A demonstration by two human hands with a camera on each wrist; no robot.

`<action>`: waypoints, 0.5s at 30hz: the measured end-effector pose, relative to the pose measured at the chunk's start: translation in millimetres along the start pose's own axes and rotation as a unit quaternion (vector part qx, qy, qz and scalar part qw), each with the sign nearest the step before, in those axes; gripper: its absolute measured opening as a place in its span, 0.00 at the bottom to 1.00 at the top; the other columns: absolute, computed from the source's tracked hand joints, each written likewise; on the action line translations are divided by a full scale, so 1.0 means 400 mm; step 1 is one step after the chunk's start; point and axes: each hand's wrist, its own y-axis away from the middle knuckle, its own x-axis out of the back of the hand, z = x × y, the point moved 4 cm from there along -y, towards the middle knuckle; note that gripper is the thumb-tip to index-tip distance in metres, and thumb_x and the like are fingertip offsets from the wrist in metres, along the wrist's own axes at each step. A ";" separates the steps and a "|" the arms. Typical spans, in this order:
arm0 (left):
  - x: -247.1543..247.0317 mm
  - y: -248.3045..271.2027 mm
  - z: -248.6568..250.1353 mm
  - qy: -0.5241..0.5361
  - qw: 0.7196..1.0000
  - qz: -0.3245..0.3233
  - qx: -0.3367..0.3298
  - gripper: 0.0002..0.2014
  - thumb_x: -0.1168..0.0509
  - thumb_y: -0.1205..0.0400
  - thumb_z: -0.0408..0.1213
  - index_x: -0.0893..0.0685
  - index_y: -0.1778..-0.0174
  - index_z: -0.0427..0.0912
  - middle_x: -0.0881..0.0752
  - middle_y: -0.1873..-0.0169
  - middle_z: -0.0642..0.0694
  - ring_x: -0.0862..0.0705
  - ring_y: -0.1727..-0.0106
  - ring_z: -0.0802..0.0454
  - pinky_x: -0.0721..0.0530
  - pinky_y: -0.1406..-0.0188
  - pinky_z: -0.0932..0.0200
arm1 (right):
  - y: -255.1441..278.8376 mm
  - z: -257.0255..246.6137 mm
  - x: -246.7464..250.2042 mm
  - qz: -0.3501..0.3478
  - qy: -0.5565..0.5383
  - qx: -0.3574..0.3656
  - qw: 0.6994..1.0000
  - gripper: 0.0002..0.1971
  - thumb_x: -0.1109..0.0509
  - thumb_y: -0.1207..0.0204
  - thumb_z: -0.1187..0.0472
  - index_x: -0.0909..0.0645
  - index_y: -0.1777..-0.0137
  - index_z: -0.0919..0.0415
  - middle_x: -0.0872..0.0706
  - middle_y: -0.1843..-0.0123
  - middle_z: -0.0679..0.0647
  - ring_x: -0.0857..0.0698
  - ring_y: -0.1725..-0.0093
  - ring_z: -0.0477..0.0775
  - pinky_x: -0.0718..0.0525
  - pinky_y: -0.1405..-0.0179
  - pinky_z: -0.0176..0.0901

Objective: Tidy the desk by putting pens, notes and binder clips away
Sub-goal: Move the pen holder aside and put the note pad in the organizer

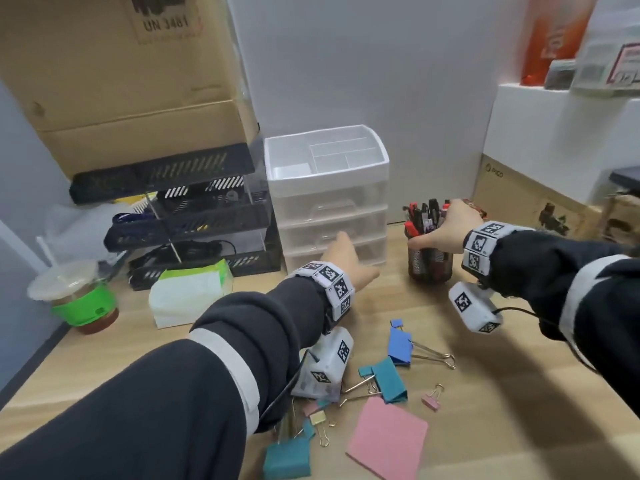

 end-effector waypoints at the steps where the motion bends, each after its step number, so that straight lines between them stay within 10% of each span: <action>1: 0.006 -0.017 -0.007 -0.003 1.000 0.004 0.009 0.38 0.26 0.28 0.46 0.36 0.25 0.45 0.20 0.43 0.43 0.12 0.52 0.42 0.09 0.56 0.46 | -0.023 0.001 -0.014 -0.004 0.007 0.003 1.000 0.50 0.17 0.66 0.30 0.24 0.44 0.57 0.14 0.55 0.53 0.15 0.59 0.53 0.13 0.62 0.46; 11: 0.024 -0.092 -0.018 -0.022 0.999 0.017 0.032 0.23 0.32 0.28 0.43 0.33 0.40 0.42 0.23 0.53 0.44 0.10 0.65 0.40 0.09 0.65 0.43 | -0.173 0.010 -0.083 -0.015 -0.040 -0.031 0.999 0.46 0.17 0.41 0.37 0.33 0.31 0.61 0.21 0.47 0.54 0.21 0.51 0.57 0.23 0.64 0.47; 15: 0.026 -0.105 -0.023 -0.038 0.999 0.026 0.027 0.19 0.34 0.25 0.42 0.31 0.43 0.41 0.20 0.56 0.43 0.11 0.65 0.42 0.13 0.69 0.50 | -0.196 -0.009 -0.098 -0.007 -0.050 -0.034 0.998 0.37 0.17 0.37 0.42 0.32 0.39 0.62 0.19 0.48 0.56 0.20 0.52 0.56 0.22 0.61 0.48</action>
